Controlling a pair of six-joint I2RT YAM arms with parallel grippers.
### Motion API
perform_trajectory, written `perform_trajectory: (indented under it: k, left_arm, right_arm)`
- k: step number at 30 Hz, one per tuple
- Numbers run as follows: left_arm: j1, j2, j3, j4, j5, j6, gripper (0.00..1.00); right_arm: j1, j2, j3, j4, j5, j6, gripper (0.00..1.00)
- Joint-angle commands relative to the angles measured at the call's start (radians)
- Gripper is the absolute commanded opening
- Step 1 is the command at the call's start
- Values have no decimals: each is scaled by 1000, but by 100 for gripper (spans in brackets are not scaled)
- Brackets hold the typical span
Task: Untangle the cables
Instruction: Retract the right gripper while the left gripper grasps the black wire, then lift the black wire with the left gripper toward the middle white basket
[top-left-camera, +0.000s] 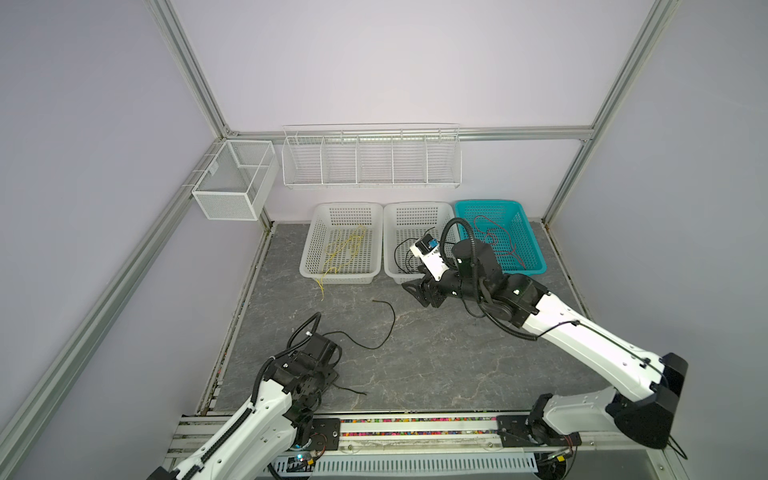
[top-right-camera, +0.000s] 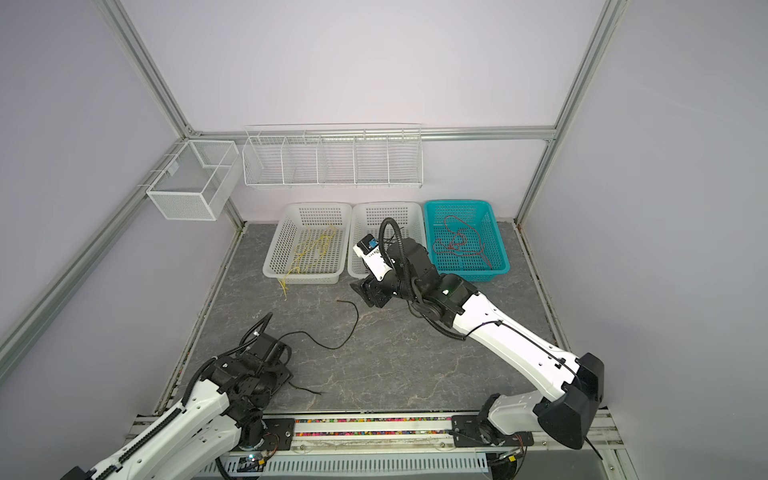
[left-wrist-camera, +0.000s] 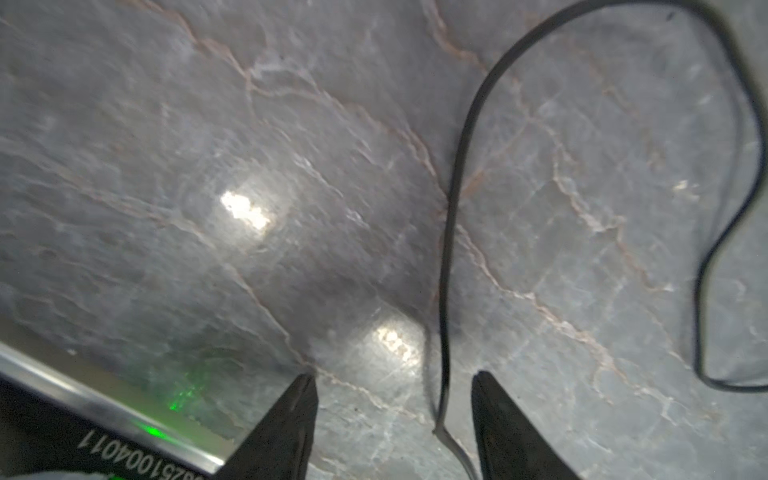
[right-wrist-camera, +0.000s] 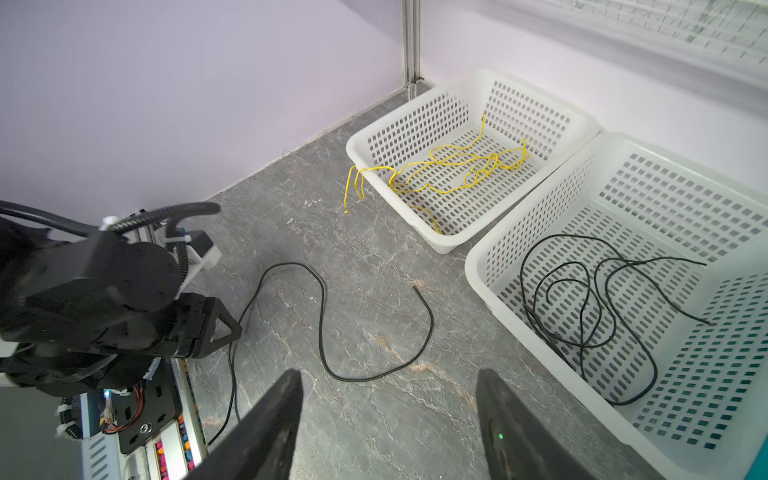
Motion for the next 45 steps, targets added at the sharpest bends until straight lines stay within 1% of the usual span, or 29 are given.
perform_trajectory:
  k: [1, 3, 5, 7, 14, 15, 20, 22, 25, 26, 27, 30, 32, 36, 39, 40, 42, 45]
  left_arm:
    - [-1, 32, -18, 33, 1, -8, 56]
    - [-1, 39, -28, 55, 6, 4, 47]
    - [-1, 40, -39, 70, 14, 11, 42]
    - [-1, 40, -50, 88, 19, 24, 29]
    - [-1, 44, -68, 126, 30, 45, 4]
    - [-1, 44, -72, 134, 32, 48, 1]
    - [-2, 25, -56, 170, 56, 81, 0]
    - [-1, 17, -39, 206, 91, 118, 0]
    - [-2, -39, 5, 251, 138, 176, 0]
    - [-2, -53, 25, 261, 149, 225, 0]
    - [-1, -71, 49, 267, 159, 248, 0]
    - [-1, -119, 123, 294, 174, 303, 0]
    - [-1, -123, 173, 302, 175, 341, 0]
    - [-2, -72, 277, 303, 199, 418, 0]
    - [-4, -40, 354, 307, 222, 463, 0]
    - [-6, -31, 383, 307, 225, 479, 0]
    - [-11, -13, 438, 312, 243, 506, 0]
    - [-16, 58, 536, 306, 316, 551, 0]
  right_arm:
    - [12, -76, -36, -19, 47, -1, 69]
    - [13, -125, -62, -23, 87, 5, 69]
    - [14, -178, -84, -31, 119, 8, 69]
    - [13, -227, -102, -45, 141, 13, 69]
    - [13, -389, -159, -97, 183, 32, 70]
    - [13, -416, -173, -97, 197, 40, 72]
    - [13, -527, -260, -97, 269, 75, 82]
    - [12, -567, -291, -109, 304, 88, 87]
    - [12, -622, -338, -125, 343, 105, 94]
    - [12, -637, -348, -132, 357, 108, 96]
    - [12, -656, -359, -143, 376, 113, 99]
    - [10, -710, -395, -162, 435, 126, 92]
    - [9, -748, -424, -160, 440, 133, 89]
    - [9, -785, -454, -159, 409, 151, 88]
    - [9, -777, -454, -164, 366, 161, 89]
    - [9, -774, -481, -157, 345, 164, 88]
    - [9, -763, -499, -126, 280, 164, 88]
    - [10, -726, -526, -50, 118, 144, 88]
